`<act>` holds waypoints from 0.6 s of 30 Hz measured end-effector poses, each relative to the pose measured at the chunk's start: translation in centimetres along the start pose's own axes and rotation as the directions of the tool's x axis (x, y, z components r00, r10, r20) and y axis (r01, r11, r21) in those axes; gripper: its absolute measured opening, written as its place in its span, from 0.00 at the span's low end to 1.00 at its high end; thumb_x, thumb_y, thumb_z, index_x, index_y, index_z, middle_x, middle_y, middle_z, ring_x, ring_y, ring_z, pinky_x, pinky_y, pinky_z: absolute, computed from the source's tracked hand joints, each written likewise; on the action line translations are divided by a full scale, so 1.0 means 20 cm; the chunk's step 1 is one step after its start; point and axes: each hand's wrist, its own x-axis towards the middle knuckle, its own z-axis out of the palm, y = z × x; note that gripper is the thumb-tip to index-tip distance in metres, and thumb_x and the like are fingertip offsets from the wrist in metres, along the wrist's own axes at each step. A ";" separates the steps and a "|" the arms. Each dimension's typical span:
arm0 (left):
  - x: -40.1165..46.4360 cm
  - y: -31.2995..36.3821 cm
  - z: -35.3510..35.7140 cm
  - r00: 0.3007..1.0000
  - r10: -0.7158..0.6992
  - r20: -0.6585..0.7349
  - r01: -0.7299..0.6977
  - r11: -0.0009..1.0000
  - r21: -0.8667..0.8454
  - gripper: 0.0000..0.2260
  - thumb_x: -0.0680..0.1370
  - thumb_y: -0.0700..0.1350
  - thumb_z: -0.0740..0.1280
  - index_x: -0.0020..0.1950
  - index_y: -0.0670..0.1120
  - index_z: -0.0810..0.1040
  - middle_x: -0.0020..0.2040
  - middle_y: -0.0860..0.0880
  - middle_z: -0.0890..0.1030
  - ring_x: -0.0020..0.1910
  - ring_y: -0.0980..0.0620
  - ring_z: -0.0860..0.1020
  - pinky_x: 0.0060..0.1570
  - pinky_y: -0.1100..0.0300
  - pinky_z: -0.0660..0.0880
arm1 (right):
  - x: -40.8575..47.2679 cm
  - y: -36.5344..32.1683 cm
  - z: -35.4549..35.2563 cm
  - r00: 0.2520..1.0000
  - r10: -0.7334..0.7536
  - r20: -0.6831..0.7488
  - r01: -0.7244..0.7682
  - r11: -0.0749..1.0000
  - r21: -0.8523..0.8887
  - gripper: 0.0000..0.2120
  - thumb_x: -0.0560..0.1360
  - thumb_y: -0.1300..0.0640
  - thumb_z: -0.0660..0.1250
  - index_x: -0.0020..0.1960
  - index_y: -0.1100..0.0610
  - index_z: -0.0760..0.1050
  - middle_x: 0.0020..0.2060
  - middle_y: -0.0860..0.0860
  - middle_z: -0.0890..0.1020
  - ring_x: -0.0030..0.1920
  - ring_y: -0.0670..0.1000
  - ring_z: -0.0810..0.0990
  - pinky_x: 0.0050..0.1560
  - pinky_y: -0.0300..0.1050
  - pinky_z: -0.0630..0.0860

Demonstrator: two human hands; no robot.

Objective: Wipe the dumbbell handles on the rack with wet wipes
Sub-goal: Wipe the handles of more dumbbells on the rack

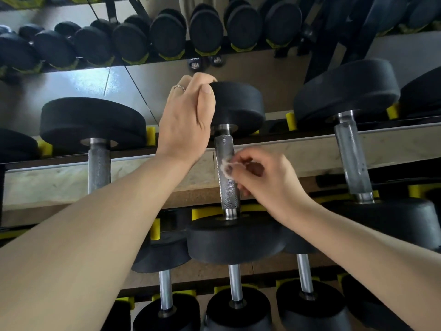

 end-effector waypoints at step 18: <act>-0.01 0.00 -0.01 1.000 0.006 0.011 -0.007 1.000 0.029 0.17 0.87 0.48 0.48 0.63 0.42 0.73 0.50 0.44 0.76 0.50 0.45 0.73 0.51 0.51 0.69 | 0.08 -0.07 0.05 0.982 -0.056 -0.182 0.022 0.983 -0.181 0.04 0.77 0.55 0.71 0.50 0.54 0.80 0.43 0.45 0.81 0.39 0.41 0.80 0.39 0.31 0.74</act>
